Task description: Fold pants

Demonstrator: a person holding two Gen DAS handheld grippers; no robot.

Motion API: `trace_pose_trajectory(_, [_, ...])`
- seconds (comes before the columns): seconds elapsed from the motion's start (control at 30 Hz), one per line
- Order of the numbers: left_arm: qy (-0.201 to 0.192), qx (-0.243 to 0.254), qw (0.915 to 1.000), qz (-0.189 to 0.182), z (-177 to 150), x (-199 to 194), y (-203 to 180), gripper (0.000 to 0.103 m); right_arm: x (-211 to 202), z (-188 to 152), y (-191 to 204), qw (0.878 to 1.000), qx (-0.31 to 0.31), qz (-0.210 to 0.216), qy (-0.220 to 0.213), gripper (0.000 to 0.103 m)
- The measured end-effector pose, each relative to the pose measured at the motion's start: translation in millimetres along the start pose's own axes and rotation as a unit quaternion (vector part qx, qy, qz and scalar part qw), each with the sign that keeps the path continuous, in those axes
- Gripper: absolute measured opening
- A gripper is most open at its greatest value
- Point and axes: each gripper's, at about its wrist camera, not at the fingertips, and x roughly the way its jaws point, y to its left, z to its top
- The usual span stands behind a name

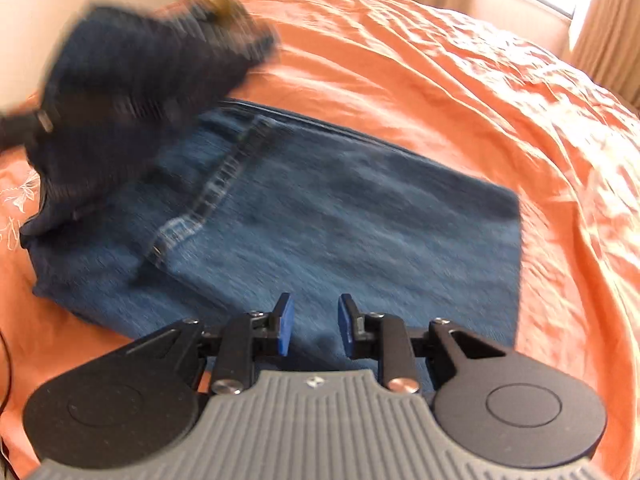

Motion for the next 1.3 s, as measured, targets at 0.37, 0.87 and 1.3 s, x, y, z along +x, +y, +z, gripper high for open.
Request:
trace_pose_trajectory(0.37, [0.145,-0.088,0.9808,-0.097,-17.1,11.9,15.5,0.059,-20.8,-33.0,-22.2,0.999,0.028,0.02,-0.005,0.03])
trace_pose_trajectory(0.87, [0.11,-0.133,0.9813,-0.085,19.4,-30.9,105.7,0.064,-36.6,10.4,-14.4,0.98,0.128,0.143,-0.058,0.04])
trace_pose_trajectory(1.3, [0.115,-0.154,0.9808,-0.033,31.8,-0.3,167.4,0.064,60.1,56.8,-64.4,0.915,0.313,0.252,-0.038,0.057])
